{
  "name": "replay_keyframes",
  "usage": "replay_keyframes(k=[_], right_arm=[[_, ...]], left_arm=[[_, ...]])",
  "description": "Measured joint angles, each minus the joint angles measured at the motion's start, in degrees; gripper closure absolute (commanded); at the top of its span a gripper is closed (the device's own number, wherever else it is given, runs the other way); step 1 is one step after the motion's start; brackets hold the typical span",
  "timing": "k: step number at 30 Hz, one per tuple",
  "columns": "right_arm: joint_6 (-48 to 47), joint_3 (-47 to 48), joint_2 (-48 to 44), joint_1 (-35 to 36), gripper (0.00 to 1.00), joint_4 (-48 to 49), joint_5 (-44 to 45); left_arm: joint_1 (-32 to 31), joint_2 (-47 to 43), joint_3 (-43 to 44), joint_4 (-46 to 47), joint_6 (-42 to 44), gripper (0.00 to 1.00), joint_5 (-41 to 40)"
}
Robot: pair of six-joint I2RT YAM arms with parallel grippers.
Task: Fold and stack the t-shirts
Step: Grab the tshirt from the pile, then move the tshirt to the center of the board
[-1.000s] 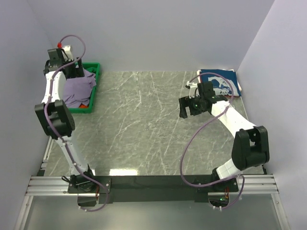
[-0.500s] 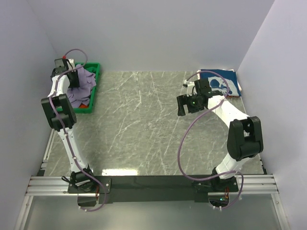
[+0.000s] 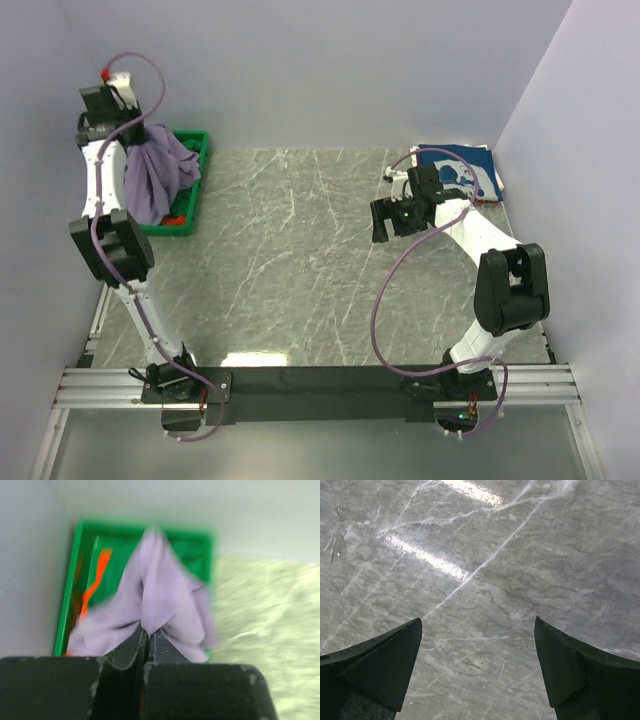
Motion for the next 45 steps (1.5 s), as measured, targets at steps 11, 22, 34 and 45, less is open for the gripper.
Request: replay_keyframes(k=[11, 22, 34, 45], right_arm=[[-0.2, 7.4, 1.0, -3.7, 0.01, -4.6, -4.4], [-0.2, 8.8, 1.8, -8.6, 0.01, -6.6, -6.1], [-4.3, 5.9, -1.5, -14.4, 0.01, -9.3, -7.4], [-8.1, 4.1, 0.8, -15.3, 0.11, -14.7, -7.0]], left_arm=[[-16.3, -18.6, 4.0, 0.0, -5.6, 0.99, 12.4], [-27.0, -26.1, -0.2, 6.5, -19.9, 0.99, 27.0], [-12.2, -33.4, -57.9, 3.6, -9.2, 0.28, 30.6], [-33.1, -38.9, -59.2, 4.9, 8.6, 0.31, 30.6]])
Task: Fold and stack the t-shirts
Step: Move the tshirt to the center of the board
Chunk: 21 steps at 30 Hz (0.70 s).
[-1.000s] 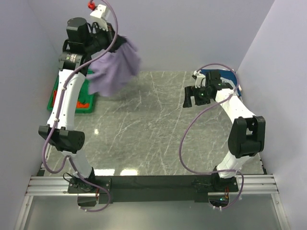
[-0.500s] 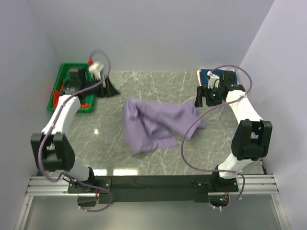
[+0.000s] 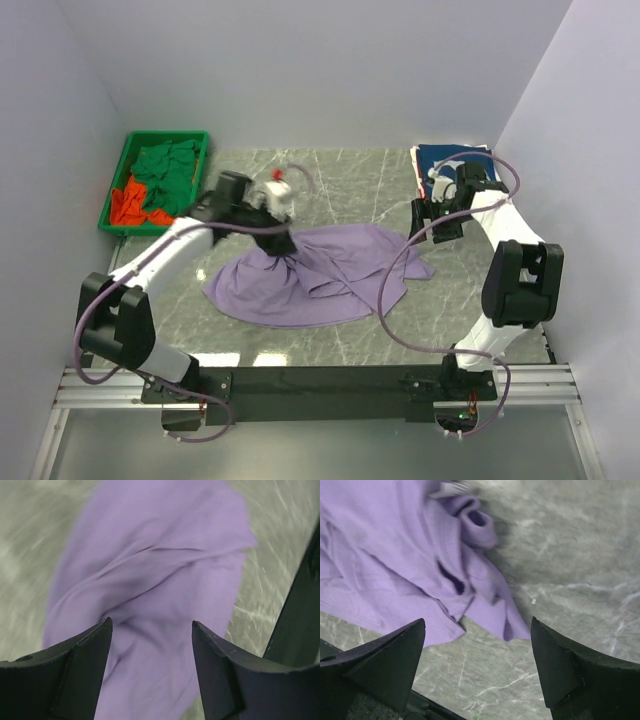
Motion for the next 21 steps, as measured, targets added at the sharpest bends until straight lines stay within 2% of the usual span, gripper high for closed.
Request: replay_keyframes(k=[3, 7, 15, 21], right_arm=[[0.6, 1.3, 3.2, -3.0, 0.14, -1.6, -1.2], [2.3, 2.9, 6.6, -8.3, 0.17, -3.1, -3.1], [4.4, 2.9, 6.8, -14.3, 0.18, -5.4, -6.4], [4.8, 1.2, 6.4, -14.8, 0.18, -6.0, -7.0]], left_arm=[[-11.6, 0.8, 0.0, 2.6, 5.9, 0.32, -1.4], [-22.4, 5.2, 0.0, 8.0, 12.8, 0.33, -3.5], [-32.9, 19.6, 2.8, 16.5, 21.2, 0.3, -8.5], [-38.0, 23.0, 4.2, 19.1, 28.2, 0.31, -9.9]])
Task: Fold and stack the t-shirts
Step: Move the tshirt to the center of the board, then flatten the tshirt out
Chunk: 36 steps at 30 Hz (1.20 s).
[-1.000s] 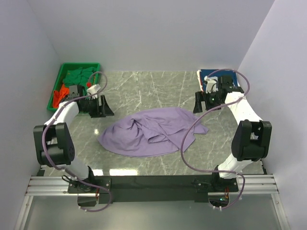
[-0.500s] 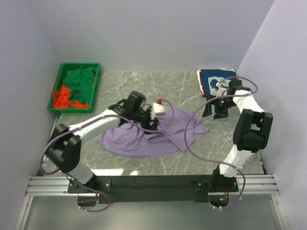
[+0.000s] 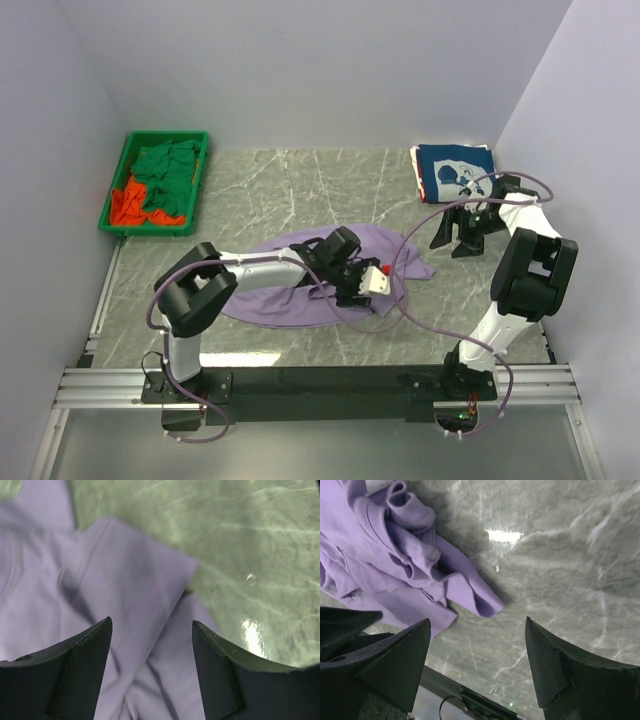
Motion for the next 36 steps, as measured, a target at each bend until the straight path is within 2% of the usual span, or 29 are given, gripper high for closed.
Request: replay_keyframes(k=[5, 9, 11, 18, 24, 29, 33, 36], right_arm=[[0.1, -0.2, -0.7, 0.0, 0.18, -0.6, 0.0], [0.4, -0.2, -1.7, 0.0, 0.18, -0.7, 0.0], [0.5, -0.2, -1.8, 0.0, 0.18, -0.7, 0.0], [0.5, -0.2, -1.8, 0.0, 0.18, -1.0, 0.1], [0.5, -0.2, -1.8, 0.0, 0.19, -1.1, 0.0], [0.7, -0.2, -1.8, 0.0, 0.16, -1.0, -0.2], [1.4, -0.1, -1.8, 0.0, 0.15, -0.7, -1.2], [1.6, 0.0, -1.8, 0.0, 0.15, -0.5, -1.9]], left_arm=[[-2.0, 2.4, 1.3, 1.0, 3.5, 0.41, 0.0], [-1.8, 4.6, 2.3, 1.1, 5.1, 0.67, -0.5], [-1.7, 5.3, 2.6, 1.1, 5.8, 0.72, -0.6], [-1.6, 5.7, 3.9, 1.0, 6.1, 0.99, -0.5], [0.9, 5.4, 5.1, 1.0, 2.0, 0.99, 1.6], [7.5, 2.7, 8.6, 0.9, -6.1, 0.99, 4.8], [17.3, -0.6, 14.5, 1.4, -14.8, 0.99, 6.5], [27.2, -2.6, 18.3, 3.1, -20.8, 0.99, 6.4]])
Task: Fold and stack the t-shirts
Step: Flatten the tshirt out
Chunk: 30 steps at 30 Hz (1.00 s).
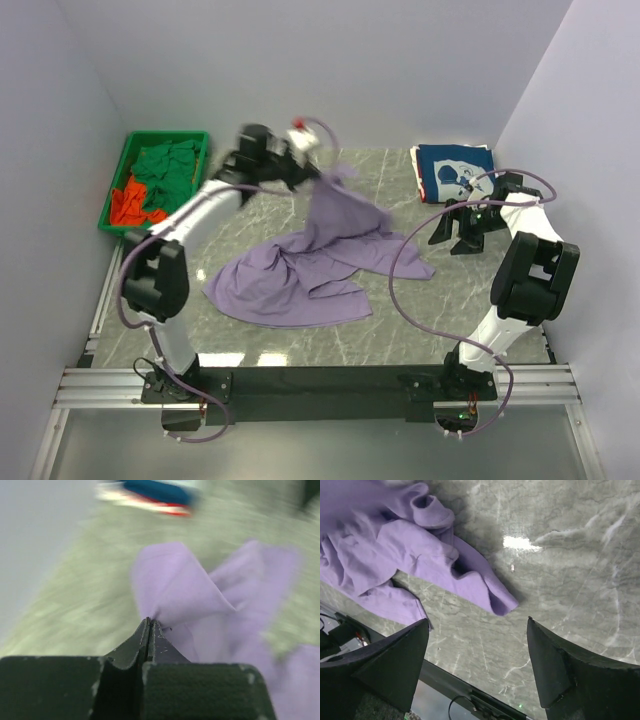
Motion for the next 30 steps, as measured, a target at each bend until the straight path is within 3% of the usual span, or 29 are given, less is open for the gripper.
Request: replay_keyframes(k=[5, 9, 15, 20, 30], right_arm=[[-0.1, 0.1, 0.0, 1.7, 0.16, 0.0, -0.6], [-0.9, 0.1, 0.1, 6.9, 0.21, 0.0, -0.6], [-3.5, 0.1, 2.9, 20.9, 0.24, -0.5, -0.1], [-3.4, 0.2, 7.1, 32.3, 0.2, 0.4, 2.3], [-3.6, -1.3, 9.6, 43.8, 0.2, 2.7, 6.0]], left_arm=[[17.0, -0.2, 0.7, 1.7, -6.7, 0.99, -5.4], [25.5, 3.4, 0.7, 0.9, -9.6, 0.99, -12.0], [28.0, 9.6, 0.3, -4.1, -10.5, 0.99, -21.4], [28.2, 11.8, 0.3, -7.9, -10.5, 0.99, -24.9], [30.0, 11.8, 0.3, -9.0, -10.5, 0.99, -25.0]])
